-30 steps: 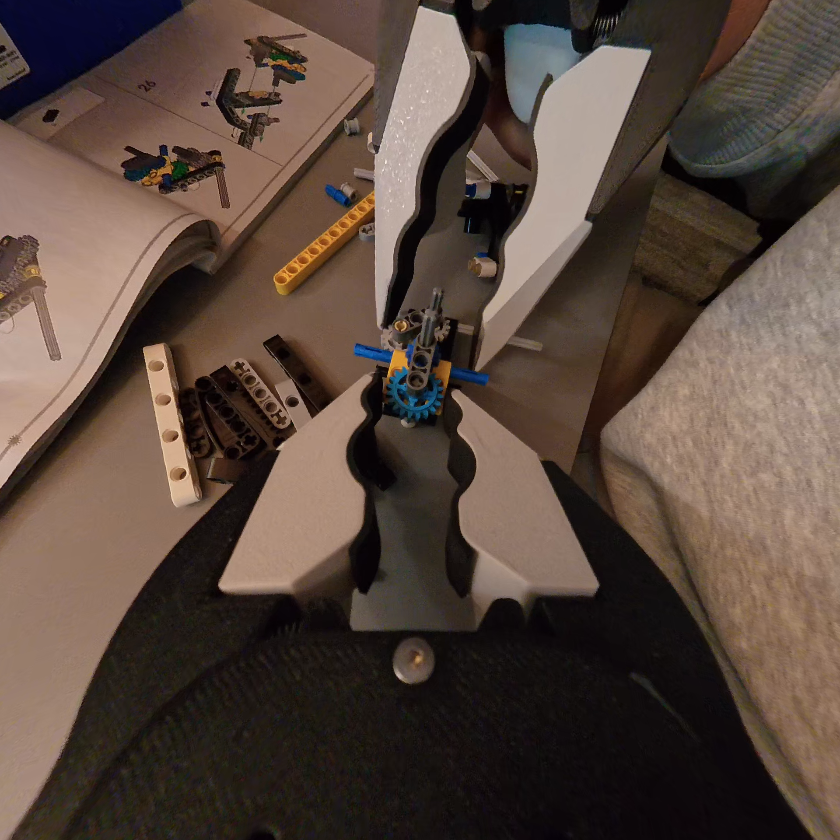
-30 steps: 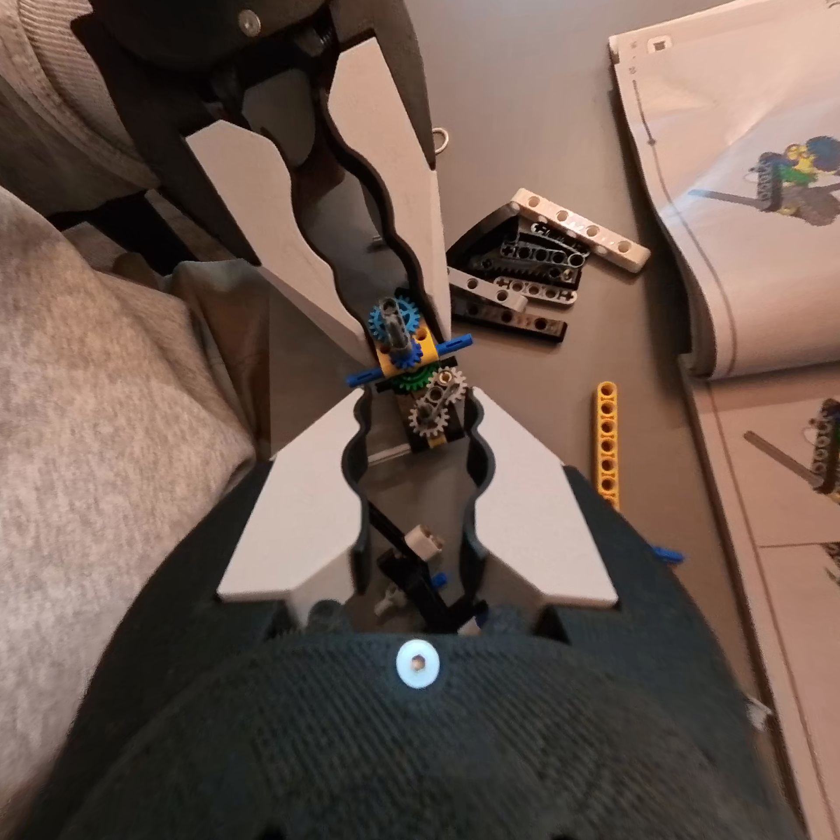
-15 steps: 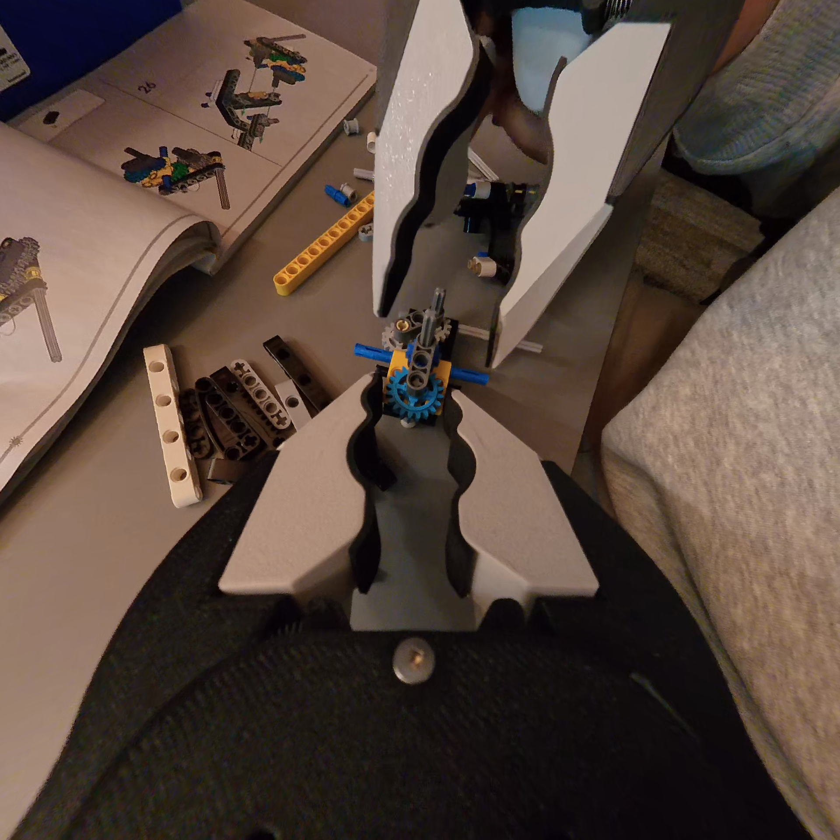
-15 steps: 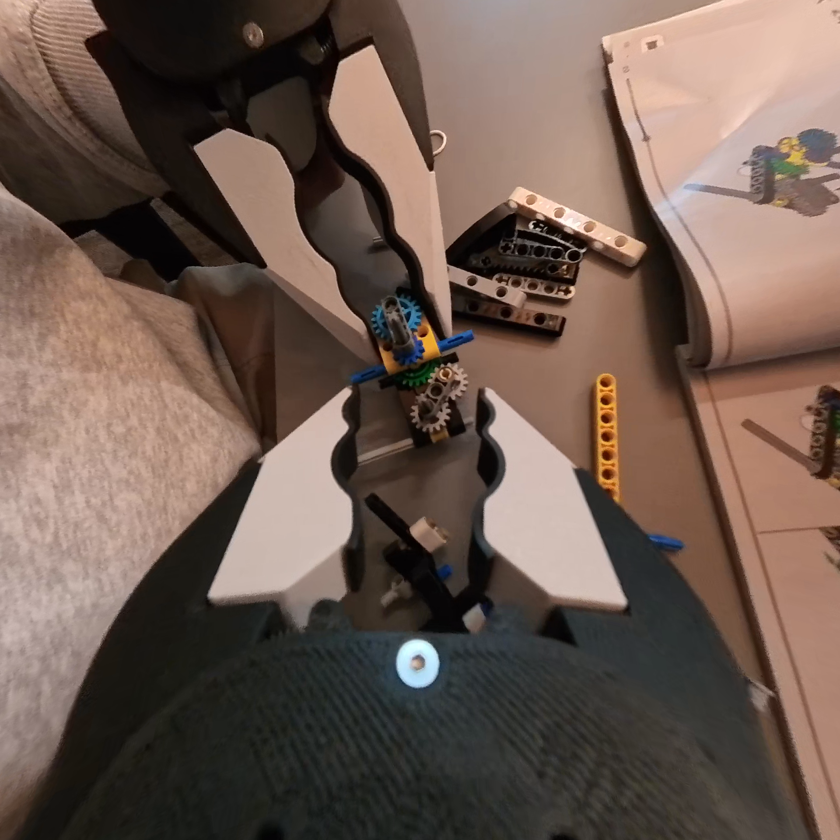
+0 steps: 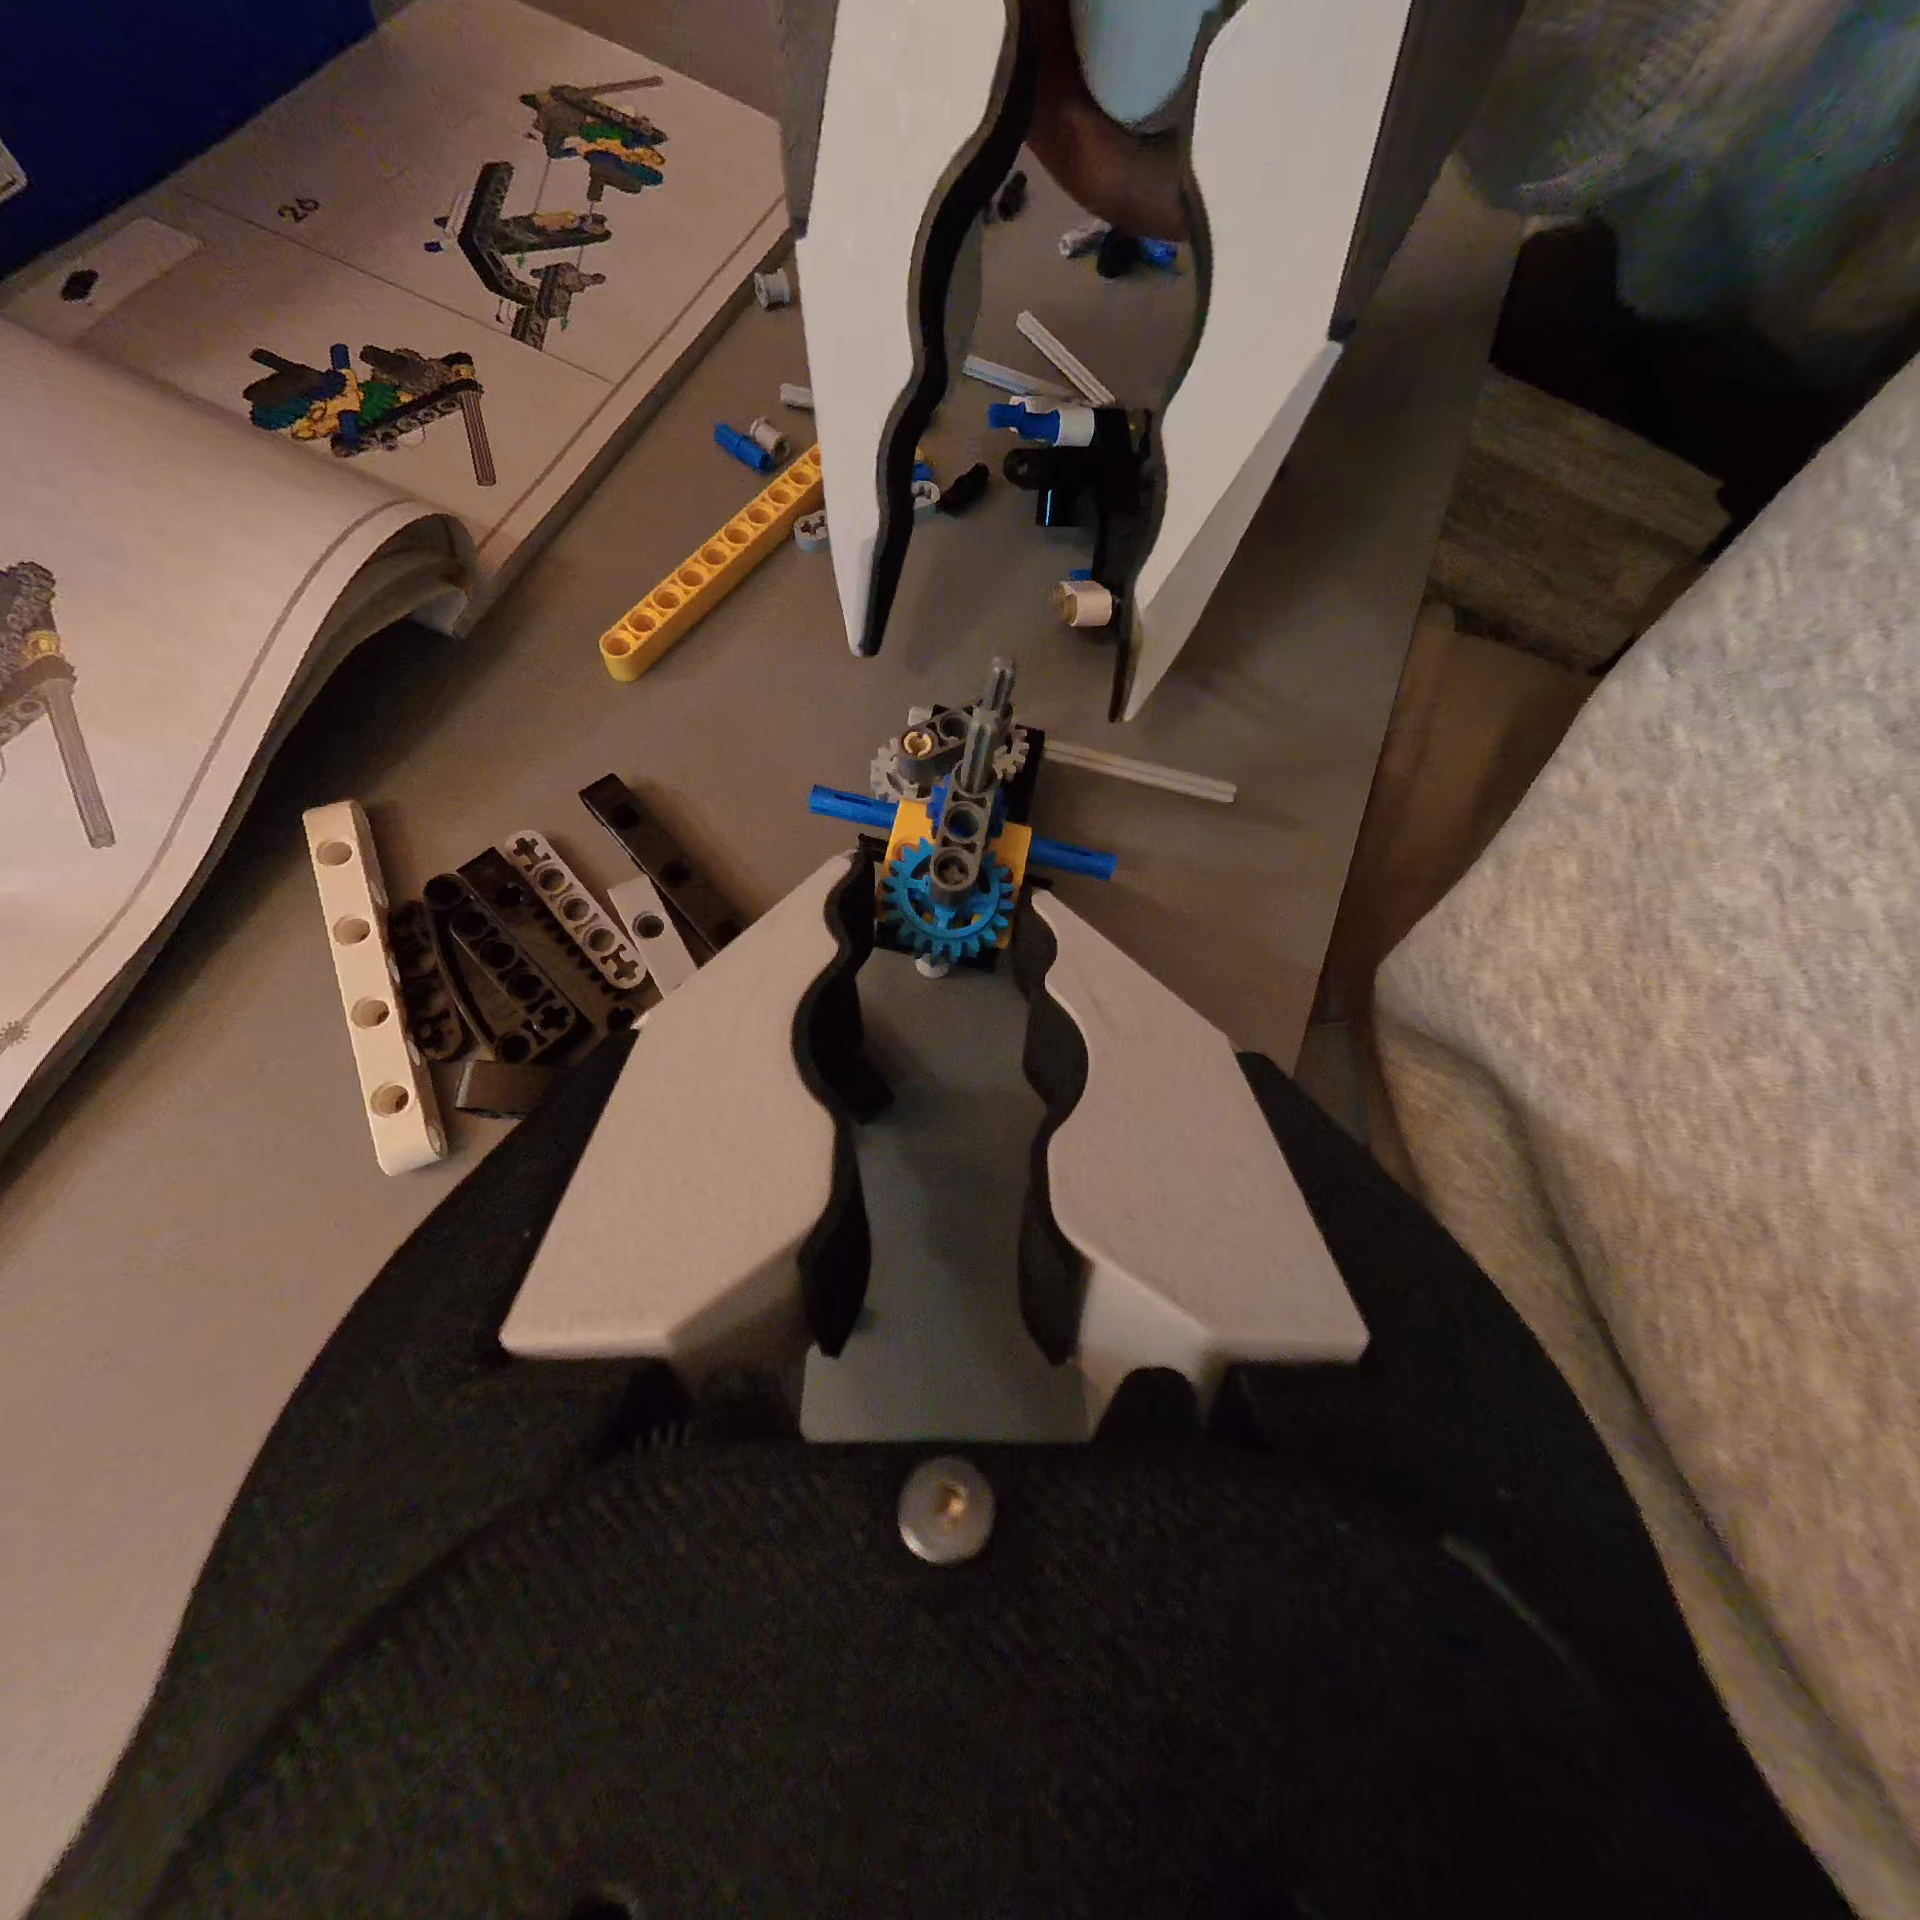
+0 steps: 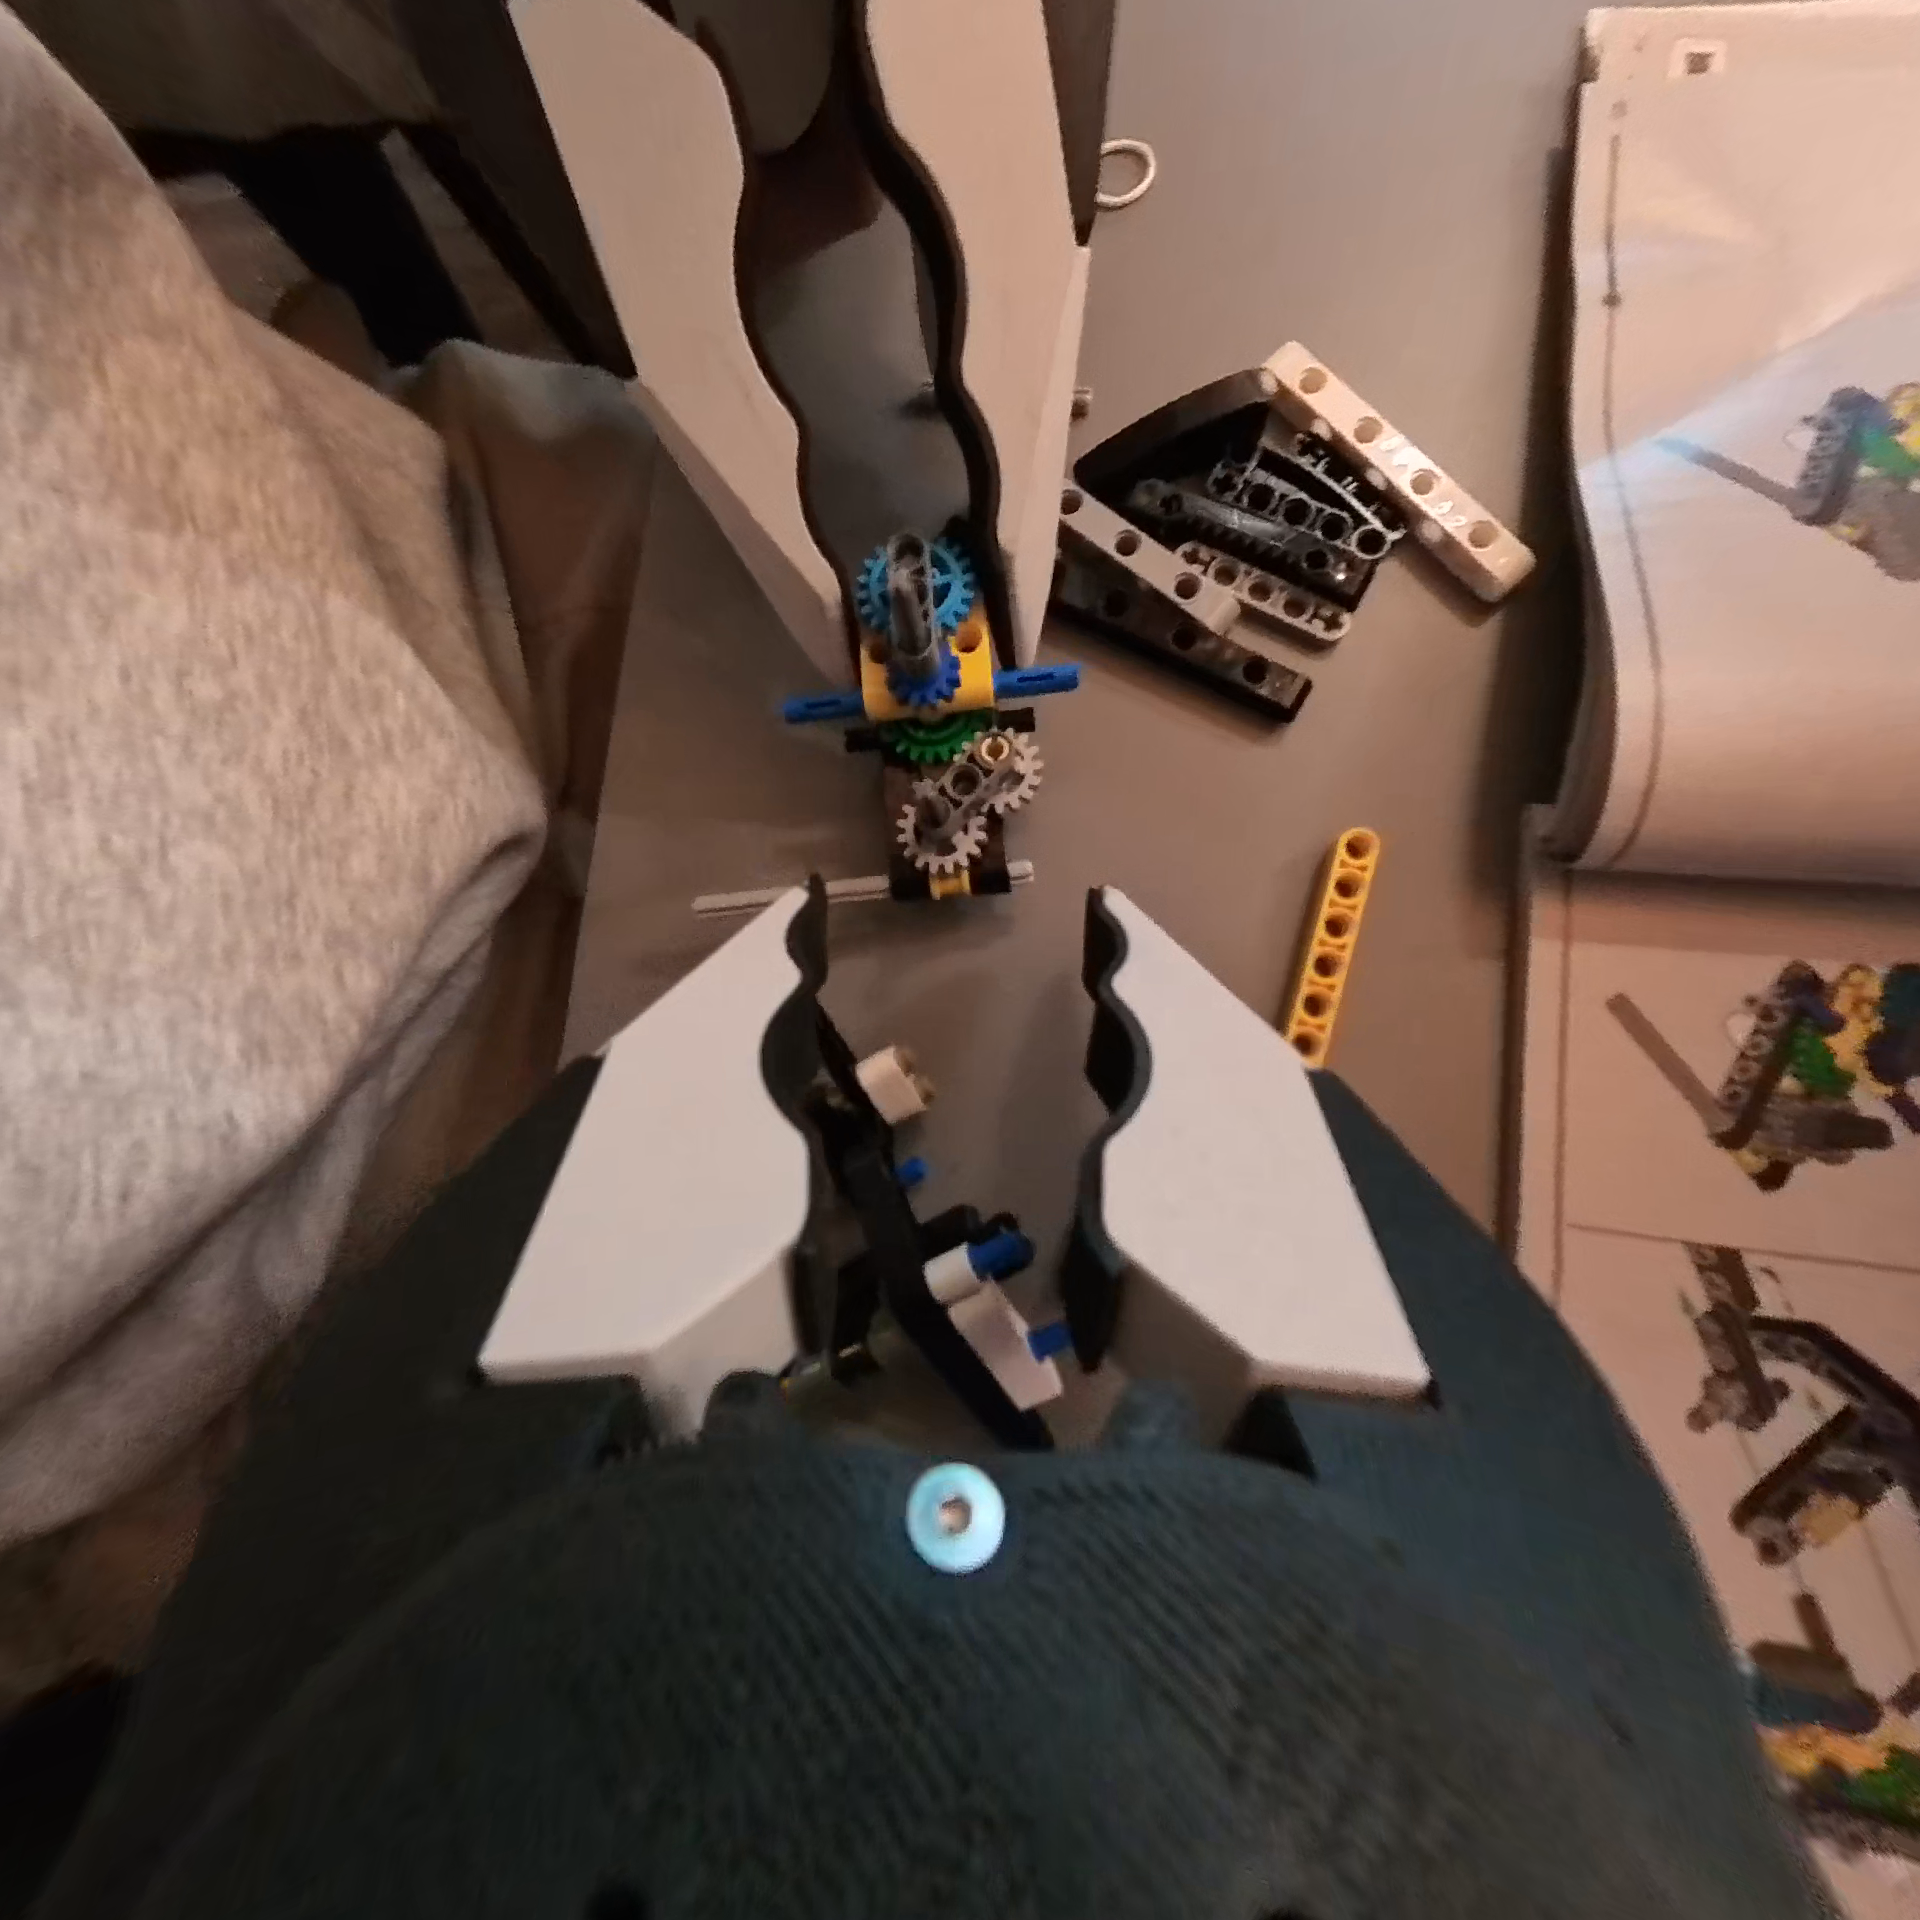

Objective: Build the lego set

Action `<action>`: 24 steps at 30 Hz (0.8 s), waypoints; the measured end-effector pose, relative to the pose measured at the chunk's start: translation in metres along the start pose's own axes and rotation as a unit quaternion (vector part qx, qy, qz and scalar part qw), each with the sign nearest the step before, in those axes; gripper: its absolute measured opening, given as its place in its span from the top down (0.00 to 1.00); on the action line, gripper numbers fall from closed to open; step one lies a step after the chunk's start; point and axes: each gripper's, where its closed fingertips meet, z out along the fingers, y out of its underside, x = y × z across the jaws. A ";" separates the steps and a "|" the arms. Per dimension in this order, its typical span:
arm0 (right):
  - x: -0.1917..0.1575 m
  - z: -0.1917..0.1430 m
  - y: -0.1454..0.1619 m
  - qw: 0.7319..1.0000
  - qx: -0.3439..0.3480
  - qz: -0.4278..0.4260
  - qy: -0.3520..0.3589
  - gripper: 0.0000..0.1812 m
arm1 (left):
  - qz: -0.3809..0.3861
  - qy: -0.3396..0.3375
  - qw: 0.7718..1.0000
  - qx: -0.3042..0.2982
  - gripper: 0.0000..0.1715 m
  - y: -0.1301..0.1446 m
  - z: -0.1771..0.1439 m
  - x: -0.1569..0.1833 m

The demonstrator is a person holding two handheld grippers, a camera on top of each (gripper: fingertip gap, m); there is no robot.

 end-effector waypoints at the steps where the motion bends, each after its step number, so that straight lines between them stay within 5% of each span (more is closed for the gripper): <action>1: 0.001 0.001 0.001 1.000 -0.005 -0.006 -0.004 0.73 | 0.001 0.000 1.000 0.000 0.86 0.000 0.000 0.000; 13: 0.002 0.011 0.004 0.998 -0.042 0.044 0.029 0.73 | 0.001 -0.004 1.000 0.000 0.86 0.000 0.001 -0.002; 24: -0.002 -0.018 -0.013 0.986 0.081 0.106 0.098 0.74 | 0.003 -0.008 1.000 0.000 0.86 0.000 0.001 -0.003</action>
